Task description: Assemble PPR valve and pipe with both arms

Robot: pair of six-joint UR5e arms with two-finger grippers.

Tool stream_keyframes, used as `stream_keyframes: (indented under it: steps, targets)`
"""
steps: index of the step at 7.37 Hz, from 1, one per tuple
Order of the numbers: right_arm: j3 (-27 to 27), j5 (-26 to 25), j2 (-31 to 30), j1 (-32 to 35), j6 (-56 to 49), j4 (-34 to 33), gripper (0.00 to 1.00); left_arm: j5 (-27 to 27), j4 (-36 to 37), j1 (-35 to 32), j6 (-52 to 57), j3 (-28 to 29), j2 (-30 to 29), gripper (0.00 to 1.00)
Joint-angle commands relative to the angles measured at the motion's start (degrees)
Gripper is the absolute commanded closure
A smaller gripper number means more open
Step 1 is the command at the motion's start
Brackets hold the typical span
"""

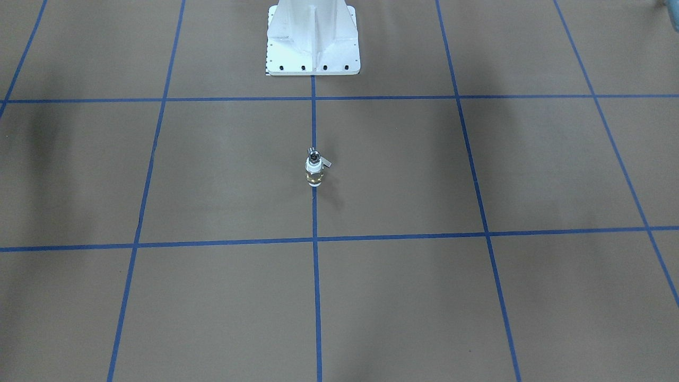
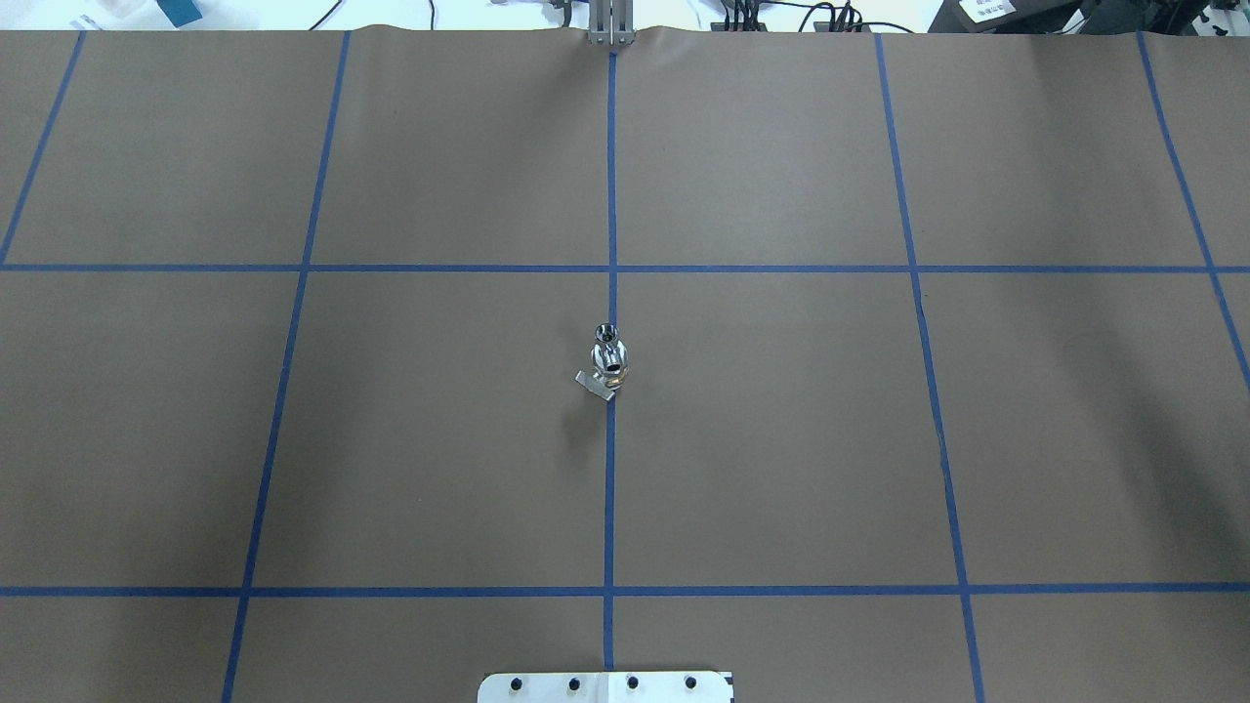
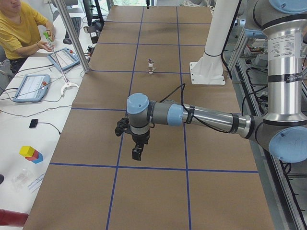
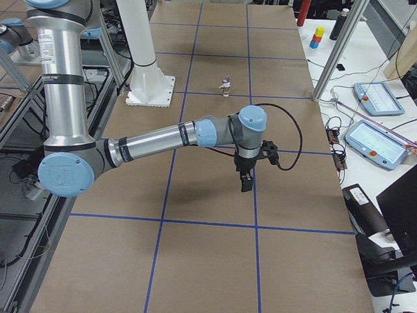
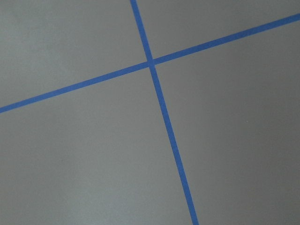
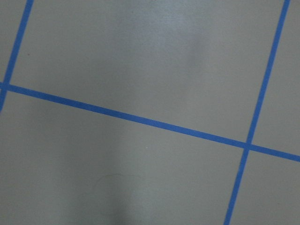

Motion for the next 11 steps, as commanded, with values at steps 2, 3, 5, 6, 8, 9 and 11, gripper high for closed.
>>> stream_keyframes:
  steps: [2, 3, 5, 6, 8, 9, 11]
  targets:
    - [-0.46, -0.04, -2.43, 2.47, -1.90, 1.98, 0.00, -5.64, -2.90, -2.40, 0.49, 1.26, 2.63, 0.00]
    - [-0.29, 0.04, -2.43, 2.56, -1.72, 1.98, 0.00, -6.36, -3.07, -3.18, 0.66, -1.01, 2.80, 0.00]
    - [-0.12, 0.04, -2.87, 2.56, -1.72, 1.98, 0.00, -5.76, -3.86, -3.28, 0.75, 0.19, 2.01, 0.00]
    - [-0.20, 0.04, -3.14, 2.47, -1.63, 2.07, 0.00, -6.10, -3.95, -4.06, 0.84, -0.15, 2.36, 0.00]
    - [-0.21, 0.04, -2.88, 3.17, -1.63, 2.07, 0.00, -6.01, -3.78, -4.07, 0.93, -0.33, 2.54, 0.00]
    - [-0.03, 0.04, -2.87, 4.57, -1.63, 2.07, 0.00, -6.01, -3.78, -4.07, 0.93, -0.33, 2.71, 0.00]
    - [0.06, 0.04, -2.87, 6.33, -1.63, 1.98, 0.00, -5.75, -3.78, -4.07, 0.84, 0.29, 2.80, 0.00]
